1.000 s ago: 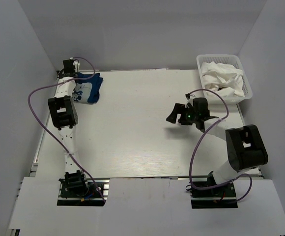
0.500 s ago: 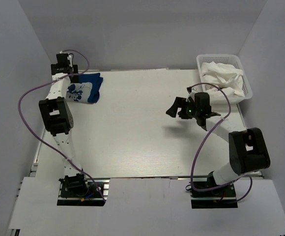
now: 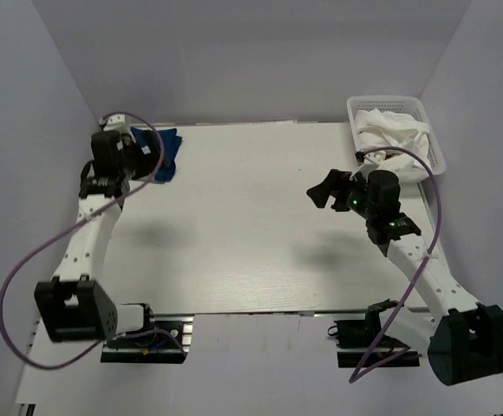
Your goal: Fold and stack the t-shirts
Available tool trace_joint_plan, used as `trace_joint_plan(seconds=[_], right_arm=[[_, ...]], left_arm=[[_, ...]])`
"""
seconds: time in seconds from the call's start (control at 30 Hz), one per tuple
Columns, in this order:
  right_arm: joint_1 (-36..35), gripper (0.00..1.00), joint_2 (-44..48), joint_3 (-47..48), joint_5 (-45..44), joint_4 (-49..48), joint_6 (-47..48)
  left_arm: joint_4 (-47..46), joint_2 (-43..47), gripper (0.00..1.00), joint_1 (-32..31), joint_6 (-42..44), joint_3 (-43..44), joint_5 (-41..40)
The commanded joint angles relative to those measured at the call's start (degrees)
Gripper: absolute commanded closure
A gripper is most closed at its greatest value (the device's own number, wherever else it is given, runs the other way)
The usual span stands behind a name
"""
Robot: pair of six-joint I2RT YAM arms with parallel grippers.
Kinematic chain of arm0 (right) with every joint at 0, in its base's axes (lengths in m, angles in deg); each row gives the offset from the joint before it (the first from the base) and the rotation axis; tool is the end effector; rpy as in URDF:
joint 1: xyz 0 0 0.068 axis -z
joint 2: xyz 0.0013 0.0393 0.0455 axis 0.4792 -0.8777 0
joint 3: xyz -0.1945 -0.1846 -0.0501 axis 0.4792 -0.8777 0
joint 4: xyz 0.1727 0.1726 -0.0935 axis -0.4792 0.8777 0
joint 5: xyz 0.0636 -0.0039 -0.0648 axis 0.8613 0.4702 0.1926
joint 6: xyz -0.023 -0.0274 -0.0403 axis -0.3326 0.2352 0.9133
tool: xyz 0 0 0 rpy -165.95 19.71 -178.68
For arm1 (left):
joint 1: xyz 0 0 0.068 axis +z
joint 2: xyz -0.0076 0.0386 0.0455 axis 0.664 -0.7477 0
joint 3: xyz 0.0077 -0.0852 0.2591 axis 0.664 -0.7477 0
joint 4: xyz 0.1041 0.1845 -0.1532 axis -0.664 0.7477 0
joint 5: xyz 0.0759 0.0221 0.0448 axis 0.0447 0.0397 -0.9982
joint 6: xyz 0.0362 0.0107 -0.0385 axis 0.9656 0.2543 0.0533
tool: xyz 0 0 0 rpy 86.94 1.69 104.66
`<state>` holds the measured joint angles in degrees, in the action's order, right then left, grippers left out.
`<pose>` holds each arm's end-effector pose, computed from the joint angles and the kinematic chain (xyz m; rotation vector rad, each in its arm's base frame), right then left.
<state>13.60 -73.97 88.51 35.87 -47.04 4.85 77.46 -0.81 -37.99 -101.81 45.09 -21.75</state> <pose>0.2431 0.0743 0.2848 -0.0479 1.9207 0.6852 0.3178 0.0170 0.3491 -0.2867 2.0752 -0.2131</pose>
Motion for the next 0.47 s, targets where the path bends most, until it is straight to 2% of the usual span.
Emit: trace_joint_plan(seconds=[0.0,0.03,0.1,0.13,0.17,0.23,0.43], right_arm=[[-0.09,0.09,6.92,-2.75,-3.07,6.18,-0.66],[0.00,0.09,7.82,-4.32,-3.16,6.56,-0.75],[0.00,0.09,10.63,-6.88,-2.46,7.00,-1.53],[0.00,0.09,12.12,-9.23,-1.77,6.91,-1.36],[0.00,0.09,12.83,-10.04,-1.58,6.91,-1.54],[0.00,0.09,15.20,-12.06,-1.76,6.13,-1.97],[0.00,0.09,18.02,-13.57,-1.76,4.98,-1.98]], left_arm=[[-8.27,13.75,0.00,-3.52,-9.99,-13.19,12.22],[-10.20,21.00,0.00,-4.14,-10.96,-20.36,13.30],[-10.22,28.16,0.00,-5.20,-14.99,-26.91,13.31],[-11.61,34.90,0.00,-5.72,-16.58,-33.29,14.27],[-12.15,34.96,0.00,-5.73,-17.20,-36.05,15.23],[-10.67,41.63,0.00,-5.73,-18.00,-38.62,13.85],[-8.46,44.90,0.00,-6.25,-18.00,-37.40,12.35]])
